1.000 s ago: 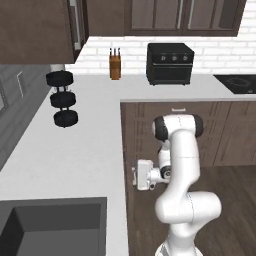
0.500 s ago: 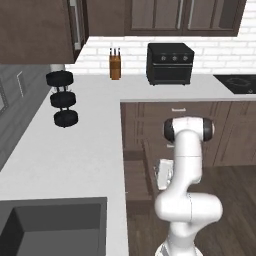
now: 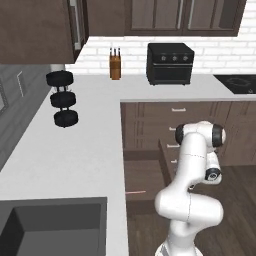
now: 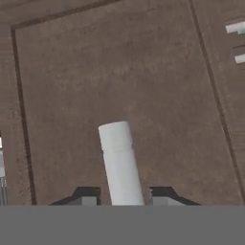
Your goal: Take a straw from the drawer in front and place it inside the glass cup on the dining counter.
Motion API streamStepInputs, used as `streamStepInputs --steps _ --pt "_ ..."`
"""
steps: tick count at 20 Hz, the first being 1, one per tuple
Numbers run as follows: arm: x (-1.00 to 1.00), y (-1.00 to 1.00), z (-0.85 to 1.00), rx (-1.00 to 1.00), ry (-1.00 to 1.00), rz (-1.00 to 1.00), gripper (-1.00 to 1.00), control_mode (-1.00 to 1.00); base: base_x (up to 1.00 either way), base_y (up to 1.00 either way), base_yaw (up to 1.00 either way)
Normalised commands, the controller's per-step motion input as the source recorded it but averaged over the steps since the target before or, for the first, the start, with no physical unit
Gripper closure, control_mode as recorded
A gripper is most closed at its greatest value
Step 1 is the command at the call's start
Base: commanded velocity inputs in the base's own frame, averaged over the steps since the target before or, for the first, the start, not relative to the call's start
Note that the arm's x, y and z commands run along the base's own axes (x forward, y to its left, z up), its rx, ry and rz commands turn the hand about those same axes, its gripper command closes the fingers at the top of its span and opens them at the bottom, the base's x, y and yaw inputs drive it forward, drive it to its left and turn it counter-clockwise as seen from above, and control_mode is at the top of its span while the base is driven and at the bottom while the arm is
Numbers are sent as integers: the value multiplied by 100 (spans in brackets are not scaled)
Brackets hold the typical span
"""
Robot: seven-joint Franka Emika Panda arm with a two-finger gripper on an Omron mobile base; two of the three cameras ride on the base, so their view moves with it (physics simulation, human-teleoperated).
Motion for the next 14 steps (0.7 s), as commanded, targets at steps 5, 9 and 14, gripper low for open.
streamStepInputs --steps 5,9,14 --pt "0 -91 0 -2 8 0 -100 -100 0 0 0" --pt "0 -34 31 -23 18 0 -100 -100 0 0 0" --pt "-8 7 95 -31 3 0 -100 -100 0 0 0"
